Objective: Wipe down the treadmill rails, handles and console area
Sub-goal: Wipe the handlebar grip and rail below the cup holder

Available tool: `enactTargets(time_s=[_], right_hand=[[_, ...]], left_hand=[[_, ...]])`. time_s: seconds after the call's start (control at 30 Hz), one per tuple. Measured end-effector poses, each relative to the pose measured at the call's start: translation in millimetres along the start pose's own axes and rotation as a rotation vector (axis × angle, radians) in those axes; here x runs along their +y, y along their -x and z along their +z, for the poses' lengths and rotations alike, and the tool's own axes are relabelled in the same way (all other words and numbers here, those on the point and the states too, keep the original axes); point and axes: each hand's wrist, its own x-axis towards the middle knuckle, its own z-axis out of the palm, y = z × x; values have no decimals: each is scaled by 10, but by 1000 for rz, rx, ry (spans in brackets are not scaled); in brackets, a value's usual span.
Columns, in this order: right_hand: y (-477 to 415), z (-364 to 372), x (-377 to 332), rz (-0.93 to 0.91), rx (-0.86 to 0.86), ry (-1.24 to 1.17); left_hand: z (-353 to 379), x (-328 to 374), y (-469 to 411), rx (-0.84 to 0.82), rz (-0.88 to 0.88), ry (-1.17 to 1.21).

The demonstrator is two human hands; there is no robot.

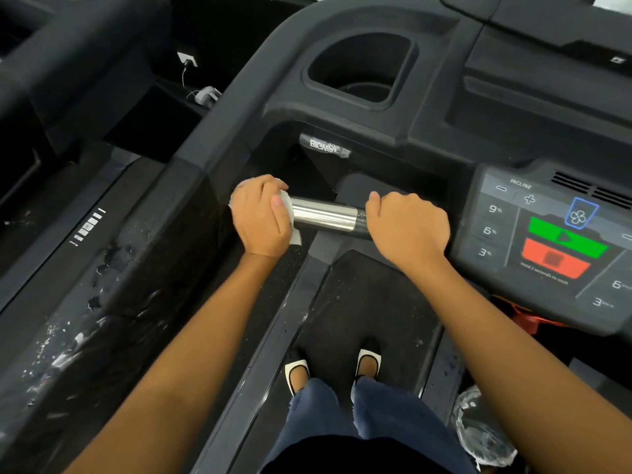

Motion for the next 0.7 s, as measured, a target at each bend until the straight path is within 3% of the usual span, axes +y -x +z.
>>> enactTargets(time_s=[0.1,0.23,0.37,0.47,0.57,0.7], right_hand=[[0,-11,-16,5,-7,11],[1,-25,-34,18,-9,34],[-4,-16,-10,5,1,15],[-2,-19,-4,-6,17,-10],[0,-24,-4,-13,25,-17],[-22,-55,-3,-19,-45,-61]], left_hand=[[58,334,99,-25,-17,49],[152,948,222,-176,162,130],[12,581,92,-254,349,16],[-156,78,-67,-234,106,-164],[-141,108,-52,-161,-96,-141],[-24,686,-14,-286,4,-156]])
